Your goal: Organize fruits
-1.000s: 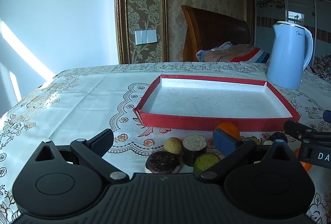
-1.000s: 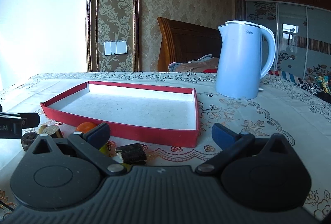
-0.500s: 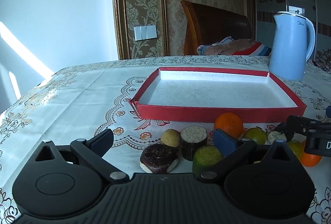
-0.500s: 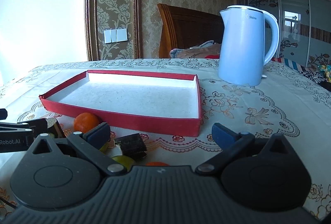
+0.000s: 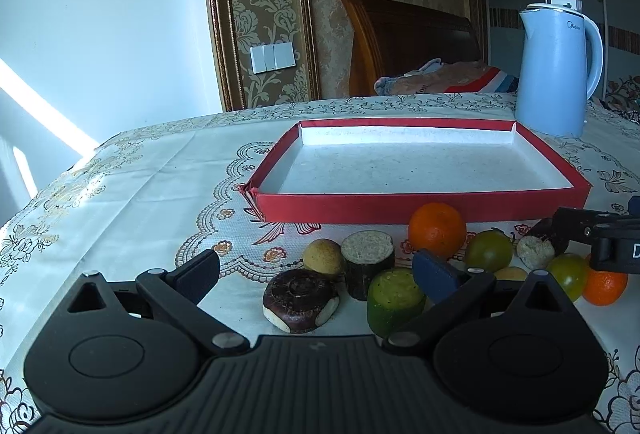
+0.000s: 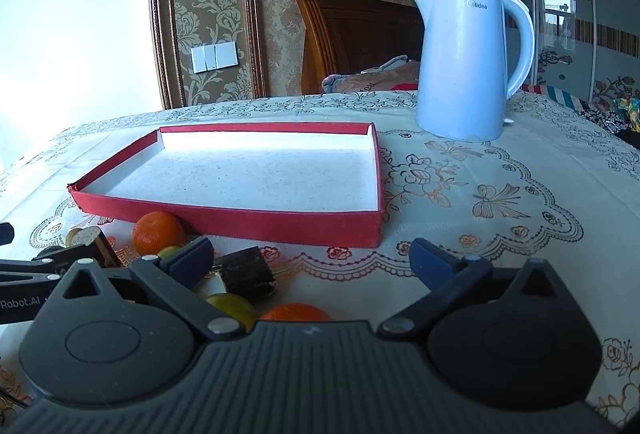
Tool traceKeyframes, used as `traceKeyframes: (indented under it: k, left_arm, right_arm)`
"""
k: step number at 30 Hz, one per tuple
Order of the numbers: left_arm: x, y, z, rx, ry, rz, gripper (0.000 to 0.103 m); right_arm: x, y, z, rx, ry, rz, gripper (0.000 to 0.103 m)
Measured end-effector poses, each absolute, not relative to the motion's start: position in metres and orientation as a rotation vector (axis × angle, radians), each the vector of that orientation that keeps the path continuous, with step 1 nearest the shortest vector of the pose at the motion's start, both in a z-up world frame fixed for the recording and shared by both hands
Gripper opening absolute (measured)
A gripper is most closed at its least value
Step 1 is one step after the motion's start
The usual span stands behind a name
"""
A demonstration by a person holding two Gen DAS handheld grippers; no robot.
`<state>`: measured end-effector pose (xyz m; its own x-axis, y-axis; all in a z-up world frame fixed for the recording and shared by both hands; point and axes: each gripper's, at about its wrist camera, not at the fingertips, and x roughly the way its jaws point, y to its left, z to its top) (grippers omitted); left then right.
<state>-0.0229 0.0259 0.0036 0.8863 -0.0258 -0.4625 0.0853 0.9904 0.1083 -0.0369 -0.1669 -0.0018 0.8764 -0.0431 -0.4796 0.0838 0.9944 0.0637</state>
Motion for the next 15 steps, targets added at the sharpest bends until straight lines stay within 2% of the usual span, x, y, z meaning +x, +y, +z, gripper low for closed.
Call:
traceKeyframes:
  k: [15]
  left_arm:
    - [-0.0229, 0.0251, 0.0015, 0.132, 0.49, -0.069, 0.103]
  right_arm:
    - [-0.0362, -0.1674, -0.0027, 0.088, 0.504, -0.07, 0.103]
